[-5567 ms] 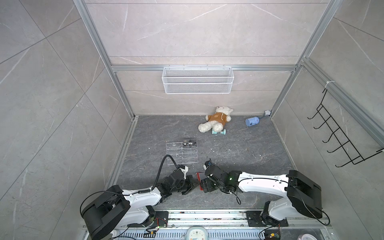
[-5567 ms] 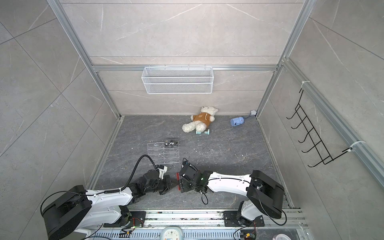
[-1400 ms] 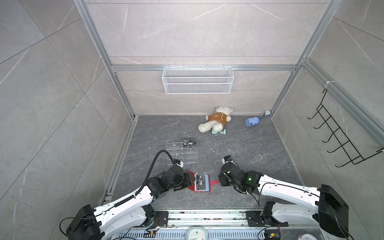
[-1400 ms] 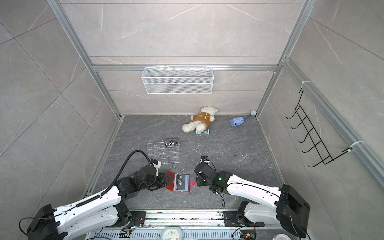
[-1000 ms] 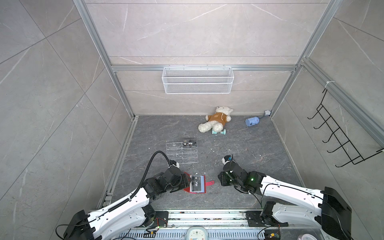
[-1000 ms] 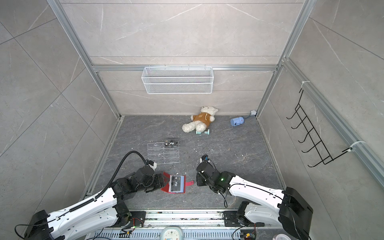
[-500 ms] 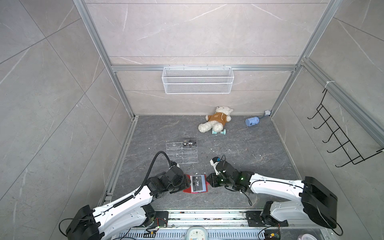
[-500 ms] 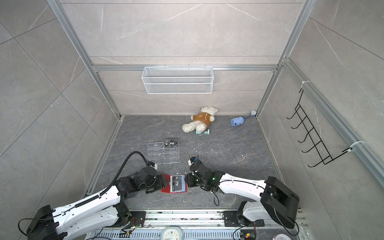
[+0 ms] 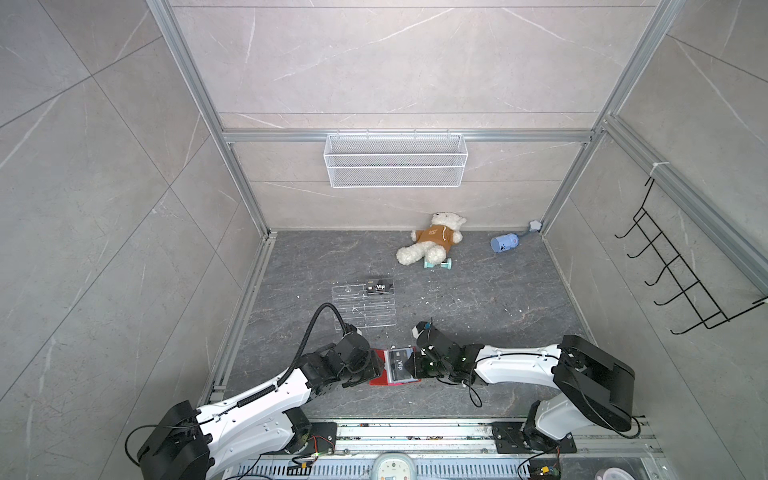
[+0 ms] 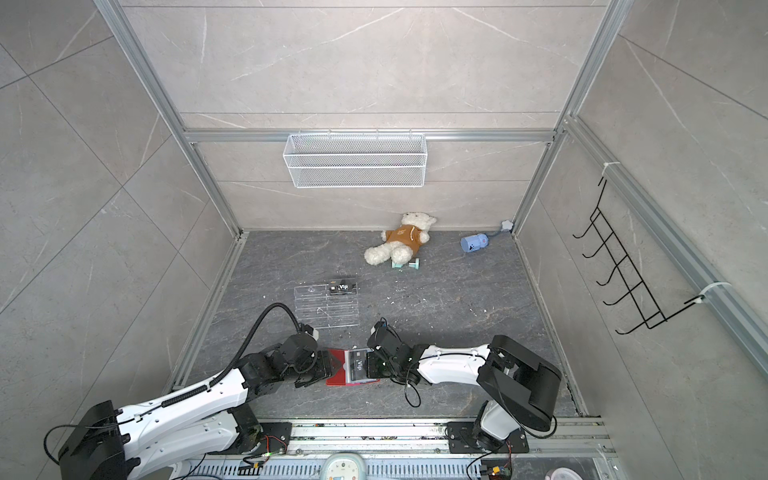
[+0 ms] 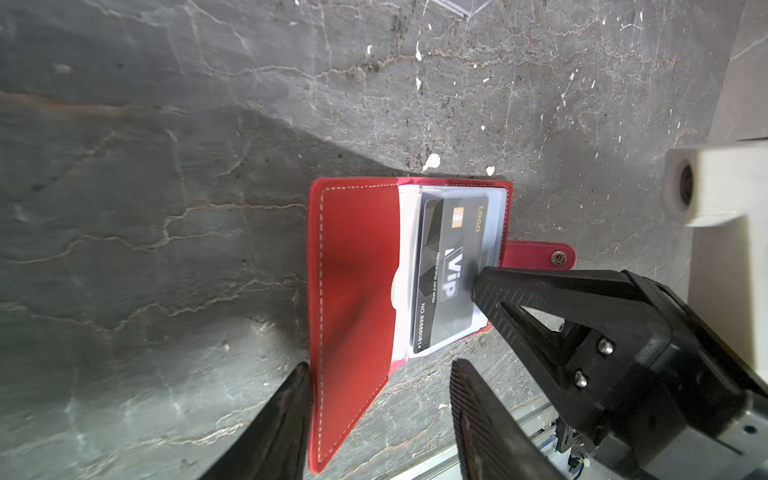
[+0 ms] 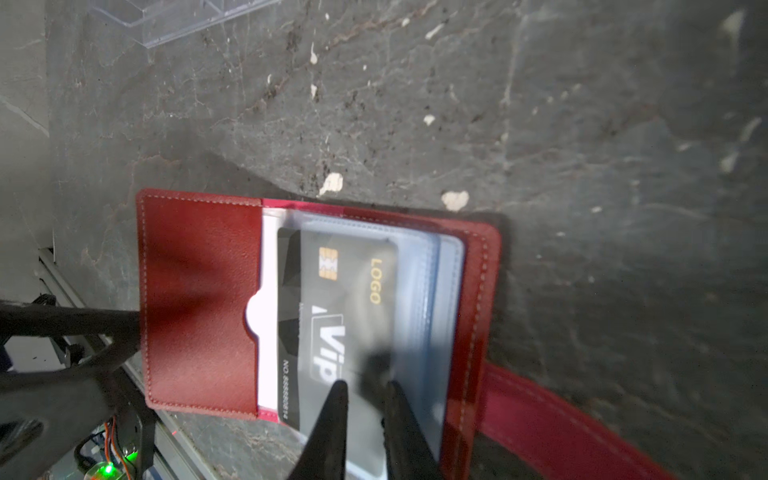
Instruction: Take the credit cards out of the card holder
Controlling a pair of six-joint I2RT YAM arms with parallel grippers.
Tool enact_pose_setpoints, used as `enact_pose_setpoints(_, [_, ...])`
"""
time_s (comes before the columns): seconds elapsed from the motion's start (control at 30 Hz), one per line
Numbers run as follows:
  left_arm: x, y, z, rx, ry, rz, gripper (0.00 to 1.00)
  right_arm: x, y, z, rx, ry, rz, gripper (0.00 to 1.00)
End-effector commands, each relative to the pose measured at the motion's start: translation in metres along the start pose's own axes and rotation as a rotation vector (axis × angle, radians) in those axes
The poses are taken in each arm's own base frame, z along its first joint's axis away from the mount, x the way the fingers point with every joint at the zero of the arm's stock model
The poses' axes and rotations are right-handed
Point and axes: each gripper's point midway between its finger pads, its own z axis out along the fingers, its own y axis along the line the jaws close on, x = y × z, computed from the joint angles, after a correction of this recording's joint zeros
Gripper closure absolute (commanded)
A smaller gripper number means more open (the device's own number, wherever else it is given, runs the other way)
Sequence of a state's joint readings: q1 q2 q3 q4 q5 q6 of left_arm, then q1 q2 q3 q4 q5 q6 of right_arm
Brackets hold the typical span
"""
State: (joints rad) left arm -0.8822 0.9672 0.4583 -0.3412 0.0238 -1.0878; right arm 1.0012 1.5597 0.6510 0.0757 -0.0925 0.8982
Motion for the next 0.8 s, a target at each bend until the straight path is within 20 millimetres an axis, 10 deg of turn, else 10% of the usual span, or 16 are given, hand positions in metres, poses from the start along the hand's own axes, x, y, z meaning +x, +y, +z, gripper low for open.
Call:
enact_pose_setpoints(0.0, [0.001, 0.013, -0.004, -0.042, -0.016, 0.001, 0.44, 0.006, -0.022, 0.004, 0.101, 0.01, 0.034, 0.79])
enact_pose_setpoints(0.27, [0.0, 0.024, -0.009, -0.091, -0.031, 0.001, 0.44, 0.008, -0.025, 0.003, 0.112, 0.012, 0.044, 0.8])
enact_pose_setpoints(0.77, [-0.009, -0.05, -0.035, 0.261, -0.045, -0.013, 0.46, -0.022, 0.009, -0.04, 0.041, -0.083, -0.035, 0.79])
